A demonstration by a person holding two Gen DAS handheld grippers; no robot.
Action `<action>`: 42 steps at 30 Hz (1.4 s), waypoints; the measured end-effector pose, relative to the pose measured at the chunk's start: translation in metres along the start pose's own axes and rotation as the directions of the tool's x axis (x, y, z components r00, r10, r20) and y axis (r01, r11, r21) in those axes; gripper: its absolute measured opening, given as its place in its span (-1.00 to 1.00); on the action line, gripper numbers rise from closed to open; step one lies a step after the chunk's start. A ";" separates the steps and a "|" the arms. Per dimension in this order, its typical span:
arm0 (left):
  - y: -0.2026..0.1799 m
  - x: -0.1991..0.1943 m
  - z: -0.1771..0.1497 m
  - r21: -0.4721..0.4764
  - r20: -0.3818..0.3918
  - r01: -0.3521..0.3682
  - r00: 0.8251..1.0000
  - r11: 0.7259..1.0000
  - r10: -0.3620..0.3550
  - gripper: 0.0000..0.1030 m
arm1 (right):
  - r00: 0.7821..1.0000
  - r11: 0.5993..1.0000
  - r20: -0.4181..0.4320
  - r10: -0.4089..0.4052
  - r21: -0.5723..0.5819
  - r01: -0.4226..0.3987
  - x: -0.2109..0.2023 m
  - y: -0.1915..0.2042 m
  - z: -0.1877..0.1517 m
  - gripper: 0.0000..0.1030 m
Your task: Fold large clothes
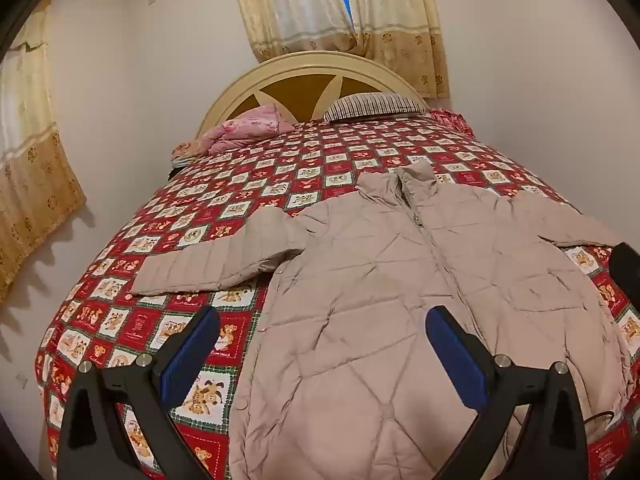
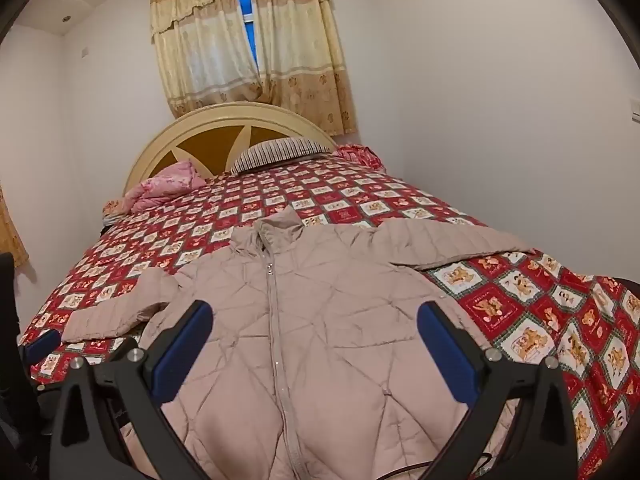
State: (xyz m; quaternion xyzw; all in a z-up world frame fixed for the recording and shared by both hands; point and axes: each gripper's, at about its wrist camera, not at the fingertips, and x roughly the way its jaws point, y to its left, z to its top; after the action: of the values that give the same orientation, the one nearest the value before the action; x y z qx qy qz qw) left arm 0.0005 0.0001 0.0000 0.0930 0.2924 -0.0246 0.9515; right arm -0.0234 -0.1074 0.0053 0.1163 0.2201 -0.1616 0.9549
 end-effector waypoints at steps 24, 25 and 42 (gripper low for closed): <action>0.002 -0.003 -0.010 -0.049 -0.018 0.068 0.997 0.996 -0.069 0.99 | 0.999 1.000 -0.035 -0.011 -0.002 0.011 0.006 -0.006 -0.005 1.00; 0.002 -0.002 -0.010 -0.048 -0.019 0.069 0.997 0.996 -0.070 0.99 | 0.999 1.000 -0.036 -0.012 -0.004 0.012 0.006 -0.005 -0.005 1.00; 0.003 -0.001 -0.012 -0.053 -0.024 0.074 0.997 0.996 -0.075 0.99 | 0.999 1.000 -0.048 -0.017 -0.005 0.017 0.009 -0.006 -0.008 1.00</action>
State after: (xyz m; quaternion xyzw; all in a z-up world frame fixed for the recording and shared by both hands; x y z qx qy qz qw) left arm -0.0071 0.0049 -0.0087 0.0573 0.3085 -0.0513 0.9481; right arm -0.0209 -0.1126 -0.0072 0.1159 0.2443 -0.1665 0.9482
